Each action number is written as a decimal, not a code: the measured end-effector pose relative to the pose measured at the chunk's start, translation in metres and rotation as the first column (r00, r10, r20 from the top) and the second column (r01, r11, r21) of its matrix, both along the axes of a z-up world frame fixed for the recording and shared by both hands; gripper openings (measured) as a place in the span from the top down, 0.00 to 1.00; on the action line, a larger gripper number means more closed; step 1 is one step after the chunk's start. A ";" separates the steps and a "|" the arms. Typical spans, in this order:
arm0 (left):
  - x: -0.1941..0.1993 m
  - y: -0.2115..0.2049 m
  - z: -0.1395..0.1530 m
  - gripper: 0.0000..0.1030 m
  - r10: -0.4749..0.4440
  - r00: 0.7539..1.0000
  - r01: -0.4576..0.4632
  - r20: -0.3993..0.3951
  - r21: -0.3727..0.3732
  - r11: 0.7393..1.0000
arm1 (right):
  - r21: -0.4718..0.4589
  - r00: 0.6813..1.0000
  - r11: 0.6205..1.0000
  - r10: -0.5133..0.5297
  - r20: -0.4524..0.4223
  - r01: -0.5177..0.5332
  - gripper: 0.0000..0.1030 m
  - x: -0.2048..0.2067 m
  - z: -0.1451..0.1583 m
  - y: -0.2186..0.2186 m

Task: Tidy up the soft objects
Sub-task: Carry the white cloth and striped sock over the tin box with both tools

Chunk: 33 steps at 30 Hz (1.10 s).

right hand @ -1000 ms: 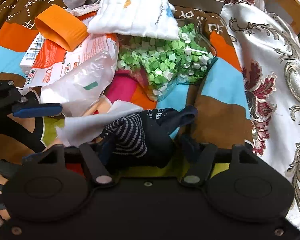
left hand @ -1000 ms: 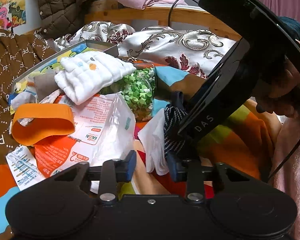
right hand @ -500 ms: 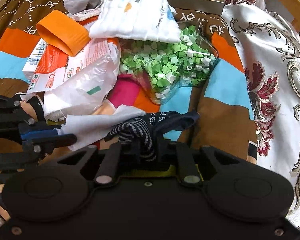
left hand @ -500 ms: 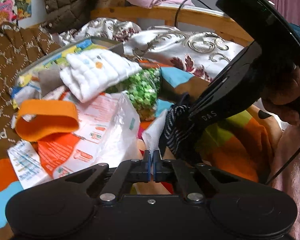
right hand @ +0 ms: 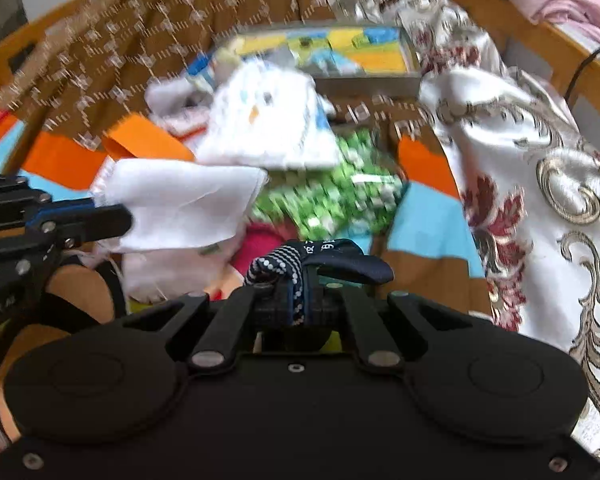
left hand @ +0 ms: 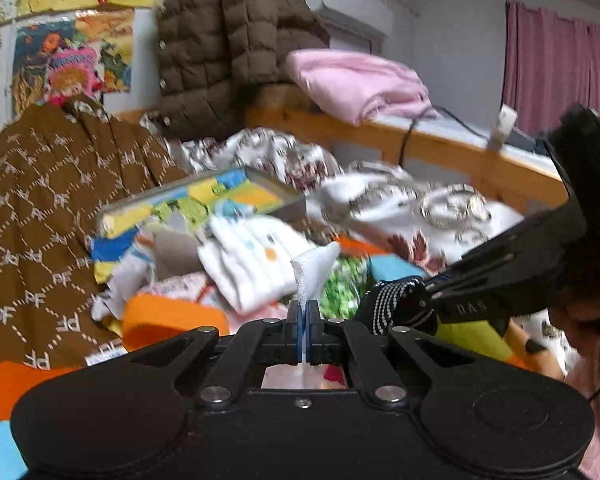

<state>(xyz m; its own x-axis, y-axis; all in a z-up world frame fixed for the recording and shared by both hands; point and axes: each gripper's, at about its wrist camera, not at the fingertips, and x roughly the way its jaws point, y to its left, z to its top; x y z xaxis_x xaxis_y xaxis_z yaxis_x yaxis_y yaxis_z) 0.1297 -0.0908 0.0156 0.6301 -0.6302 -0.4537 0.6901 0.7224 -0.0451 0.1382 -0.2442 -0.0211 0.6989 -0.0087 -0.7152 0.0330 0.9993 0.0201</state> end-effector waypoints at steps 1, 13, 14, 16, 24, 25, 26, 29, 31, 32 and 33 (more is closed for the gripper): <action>-0.001 0.001 0.004 1.00 0.006 1.000 -0.006 0.010 -0.008 1.000 | 0.000 1.000 1.000 0.004 0.019 -0.004 1.00 -0.002 0.003 0.000; 0.019 0.015 0.041 1.00 0.077 0.996 -0.070 0.043 -0.141 0.988 | -0.041 0.950 0.999 -0.007 0.313 0.021 1.00 -0.039 0.049 0.002; 0.025 0.015 0.042 1.00 0.089 0.995 -0.082 0.039 -0.148 0.986 | -0.052 0.942 0.998 -0.006 0.334 0.025 1.00 -0.041 0.052 0.002; 0.043 0.017 0.044 1.00 0.127 0.992 -0.123 0.011 -0.170 0.978 | -0.070 0.926 0.997 -0.004 0.377 0.033 1.00 -0.039 0.059 0.004; 0.117 0.023 0.054 1.00 0.269 0.963 -0.260 0.006 -0.229 0.938 | -0.082 0.857 0.996 0.007 0.515 0.041 1.00 0.008 0.086 0.001; 0.129 0.023 0.053 1.00 0.284 0.959 -0.275 0.006 -0.232 0.933 | -0.081 0.849 0.996 0.011 0.529 0.037 1.00 0.018 0.086 0.000; 0.139 0.024 0.052 1.00 0.297 0.955 -0.288 0.002 -0.235 0.928 | -0.082 0.844 0.996 0.019 0.536 0.029 1.00 0.029 0.089 -0.001; 0.174 0.023 0.046 1.00 0.322 0.946 -0.319 -0.034 -0.267 0.909 | -0.086 0.832 0.996 0.031 0.554 0.021 1.00 0.061 0.096 -0.003; 0.196 0.021 0.039 1.00 0.325 0.944 -0.329 -0.061 -0.282 0.901 | -0.087 0.829 0.996 0.040 0.558 0.010 1.00 0.084 0.099 -0.004; 0.208 0.020 0.035 1.00 0.323 0.944 -0.330 -0.073 -0.287 0.899 | -0.095 0.829 0.995 0.052 0.557 0.002 1.00 0.096 0.100 -0.003; 0.219 0.019 0.030 1.00 0.321 0.943 -0.332 -0.086 -0.289 0.898 | -0.102 0.832 0.995 0.062 0.551 -0.006 1.00 0.109 0.098 -0.001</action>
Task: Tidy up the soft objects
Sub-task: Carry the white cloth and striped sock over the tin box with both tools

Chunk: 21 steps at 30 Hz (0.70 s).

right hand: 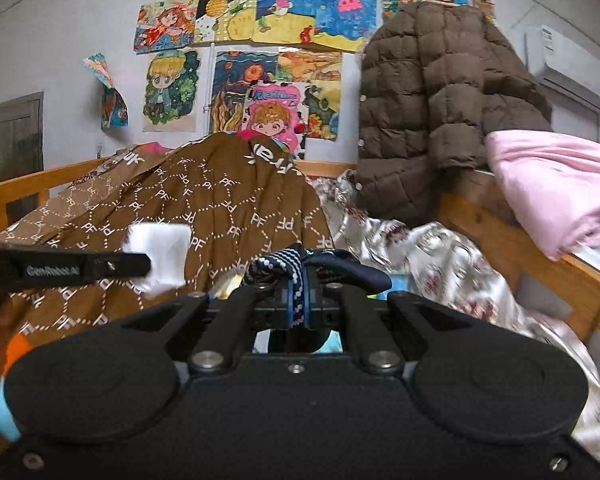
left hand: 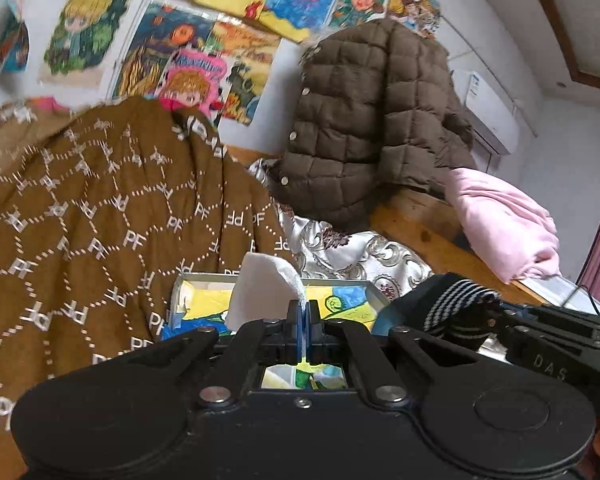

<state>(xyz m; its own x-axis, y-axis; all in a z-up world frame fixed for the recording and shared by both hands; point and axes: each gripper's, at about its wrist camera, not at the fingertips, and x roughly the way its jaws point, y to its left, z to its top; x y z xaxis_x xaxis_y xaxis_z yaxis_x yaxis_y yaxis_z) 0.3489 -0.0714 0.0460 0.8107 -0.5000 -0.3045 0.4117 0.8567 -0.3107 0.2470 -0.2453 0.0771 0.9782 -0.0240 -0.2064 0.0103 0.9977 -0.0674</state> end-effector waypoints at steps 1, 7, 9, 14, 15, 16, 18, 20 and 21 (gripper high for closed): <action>0.012 0.000 -0.004 1.00 0.000 1.000 0.000 -0.014 -0.008 1.000 | 0.000 1.000 1.000 0.004 -0.008 -0.004 1.00 0.010 -0.003 0.002; 0.073 0.008 -0.036 1.00 0.037 0.992 -0.050 -0.122 -0.106 0.993 | 0.011 0.995 1.000 0.019 -0.102 -0.018 1.00 0.068 -0.025 0.014; 0.086 0.008 -0.045 1.00 0.031 0.988 -0.050 -0.153 -0.119 0.992 | 0.001 0.993 1.000 0.010 -0.118 -0.010 1.00 0.082 -0.030 0.014; 0.108 0.003 -0.065 1.00 0.007 0.974 -0.032 -0.227 -0.107 0.994 | -0.001 0.985 1.000 -0.009 -0.171 0.009 1.00 0.114 -0.046 0.006; 0.111 0.002 -0.069 1.00 0.000 0.970 -0.024 -0.244 -0.098 0.995 | -0.005 0.983 1.000 -0.012 -0.184 0.011 0.99 0.123 -0.052 0.004; 0.114 0.001 -0.073 1.00 0.000 0.967 -0.023 -0.255 -0.089 0.996 | -0.011 0.977 1.000 -0.011 -0.212 0.009 0.99 0.129 -0.058 0.003; 0.117 -0.001 -0.079 1.00 -0.001 0.962 -0.022 -0.272 -0.080 0.997 | -0.015 0.969 1.000 -0.014 -0.246 0.010 0.99 0.136 -0.068 0.000; 0.119 0.000 -0.083 1.00 -0.002 0.958 -0.024 -0.286 -0.087 0.996 | -0.010 0.963 1.000 -0.023 -0.268 0.021 0.99 0.140 -0.075 -0.002; 0.121 0.000 -0.085 1.00 -0.003 0.956 -0.025 -0.294 -0.092 0.995 | -0.006 0.962 1.000 -0.026 -0.273 0.025 0.99 0.141 -0.076 -0.003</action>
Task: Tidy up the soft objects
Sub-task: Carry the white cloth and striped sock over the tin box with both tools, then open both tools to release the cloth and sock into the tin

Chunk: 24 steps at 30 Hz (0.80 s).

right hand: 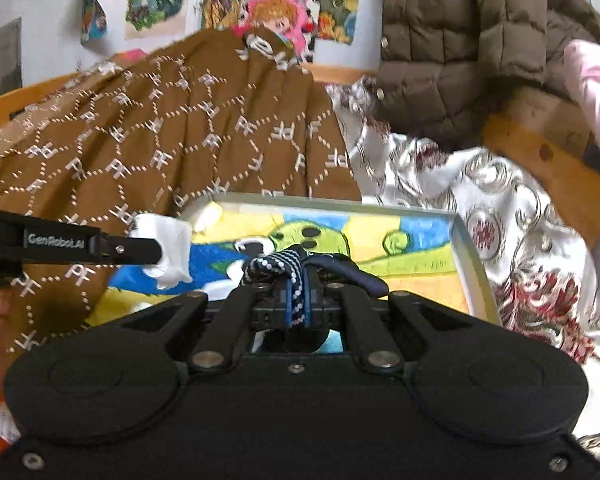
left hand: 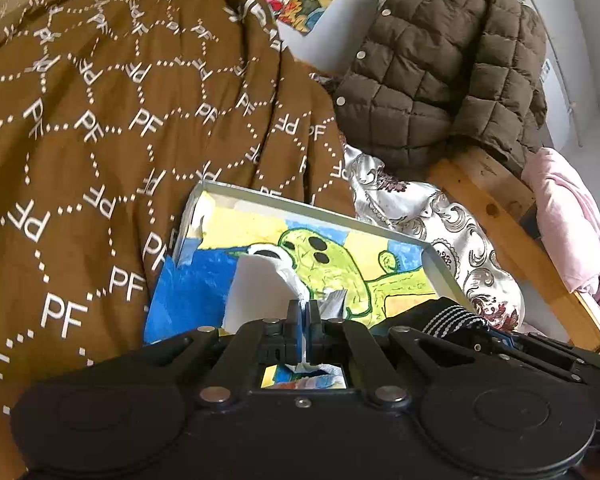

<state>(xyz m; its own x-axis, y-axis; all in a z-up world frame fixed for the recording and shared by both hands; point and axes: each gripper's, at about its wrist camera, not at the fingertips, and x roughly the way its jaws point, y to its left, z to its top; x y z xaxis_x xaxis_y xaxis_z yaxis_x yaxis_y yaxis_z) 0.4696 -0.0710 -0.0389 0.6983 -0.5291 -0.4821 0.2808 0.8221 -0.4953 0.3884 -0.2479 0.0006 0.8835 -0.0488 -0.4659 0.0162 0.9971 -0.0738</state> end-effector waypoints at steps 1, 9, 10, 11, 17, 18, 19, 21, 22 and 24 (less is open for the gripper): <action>0.001 0.001 -0.001 1.00 0.000 1.000 0.000 -0.010 -0.008 1.000 | 0.004 1.000 1.000 -0.005 -0.003 0.005 0.99 0.001 -0.001 0.000; 0.002 -0.006 -0.010 0.99 -0.020 0.999 0.021 -0.042 0.020 1.000 | 0.092 0.987 0.983 -0.155 -0.040 0.159 0.97 0.004 -0.017 -0.032; 0.001 -0.008 -0.010 0.99 -0.025 0.999 0.026 -0.044 0.027 0.999 | 0.104 0.983 0.978 -0.175 -0.047 0.180 0.97 0.003 -0.019 -0.036; 0.001 -0.009 -0.011 0.99 -0.030 0.998 0.031 -0.048 0.034 0.999 | 0.110 0.980 0.974 -0.194 -0.053 0.199 0.96 0.003 -0.020 -0.040; -0.002 -0.015 -0.009 0.89 -0.043 0.998 0.047 -0.053 0.063 0.997 | 0.135 0.974 0.965 -0.213 -0.080 0.223 0.88 -0.005 -0.027 -0.049; -0.003 -0.016 -0.008 0.88 -0.043 0.998 0.047 -0.050 0.068 0.997 | 0.130 0.974 0.966 -0.213 -0.080 0.222 0.84 -0.004 -0.028 -0.048; -0.004 -0.017 -0.006 0.85 -0.045 0.998 0.049 -0.047 0.074 0.996 | 0.127 0.974 0.967 -0.212 -0.079 0.220 0.79 -0.005 -0.028 -0.047; -0.007 -0.020 -0.002 0.83 -0.050 0.998 0.054 -0.041 0.094 0.994 | 0.124 0.975 0.968 -0.209 -0.072 0.216 0.72 -0.003 -0.024 -0.046; -0.010 -0.022 0.001 0.81 -0.055 0.998 0.058 -0.034 0.112 0.992 | 0.119 0.975 0.969 -0.209 -0.069 0.216 0.66 0.002 -0.019 -0.048; -0.015 -0.027 0.006 0.77 -0.061 0.998 0.062 -0.011 0.145 0.988 | 0.116 0.975 0.969 -0.213 -0.058 0.219 0.61 -0.003 -0.011 -0.046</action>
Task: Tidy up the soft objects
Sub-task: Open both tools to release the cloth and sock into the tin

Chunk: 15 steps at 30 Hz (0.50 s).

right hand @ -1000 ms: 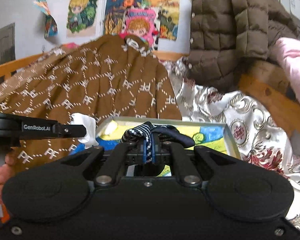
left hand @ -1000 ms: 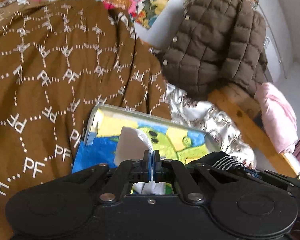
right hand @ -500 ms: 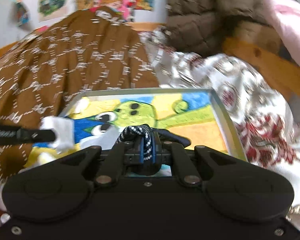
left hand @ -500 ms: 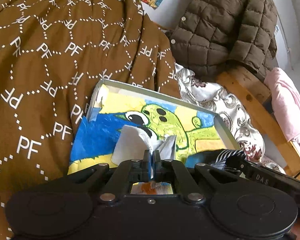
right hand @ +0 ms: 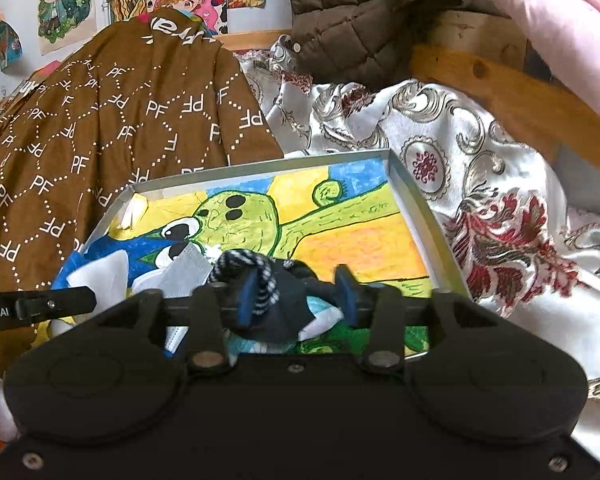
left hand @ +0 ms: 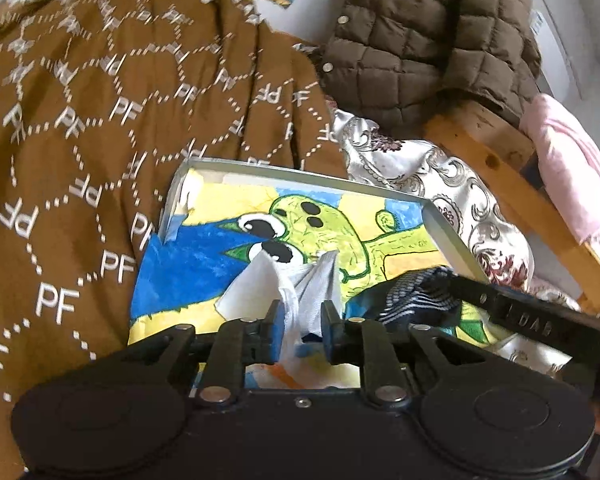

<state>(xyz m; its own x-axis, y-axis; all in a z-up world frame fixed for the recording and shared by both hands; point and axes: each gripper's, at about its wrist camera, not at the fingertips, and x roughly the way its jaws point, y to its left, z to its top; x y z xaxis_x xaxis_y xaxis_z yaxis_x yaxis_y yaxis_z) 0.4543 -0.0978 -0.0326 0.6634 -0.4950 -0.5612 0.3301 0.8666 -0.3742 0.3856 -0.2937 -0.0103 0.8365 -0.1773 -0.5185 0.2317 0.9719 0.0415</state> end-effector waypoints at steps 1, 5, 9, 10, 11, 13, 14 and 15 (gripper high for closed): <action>-0.004 -0.002 0.004 0.73 0.001 1.000 -0.001 0.013 0.020 1.000 | 0.005 1.000 1.000 -0.003 0.009 0.003 0.60 -0.005 0.006 0.001; -0.022 -0.006 0.021 0.56 0.009 0.996 -0.013 0.085 0.044 0.999 | 0.043 0.999 0.999 -0.008 0.045 0.006 0.51 -0.020 0.024 -0.001; -0.042 -0.003 0.046 0.47 0.027 0.989 -0.032 0.142 0.034 0.999 | 0.059 0.994 0.998 -0.013 0.106 0.007 0.36 -0.041 0.048 -0.002; -0.048 -0.002 0.053 0.45 0.035 0.987 -0.040 0.155 0.029 0.999 | 0.062 0.992 0.998 -0.012 0.123 0.005 0.36 -0.047 0.054 -0.003; -0.053 -0.001 0.060 0.42 0.042 0.985 -0.046 0.169 0.022 0.999 | 0.065 0.990 0.998 -0.013 0.139 0.004 0.35 -0.054 0.061 -0.003; -0.065 0.002 0.074 0.38 0.058 0.978 -0.061 0.200 0.011 0.998 | 0.069 0.986 0.998 -0.014 0.169 0.002 0.28 -0.067 0.074 -0.003; -0.072 0.003 0.082 0.35 0.066 0.974 -0.069 0.217 0.008 0.998 | 0.070 0.982 0.998 -0.017 0.186 0.004 0.26 -0.074 0.079 -0.002; -0.079 0.005 0.089 0.33 0.072 0.970 -0.075 0.232 0.005 0.997 | 0.070 0.979 0.998 -0.018 0.204 0.004 0.23 -0.082 0.085 -0.002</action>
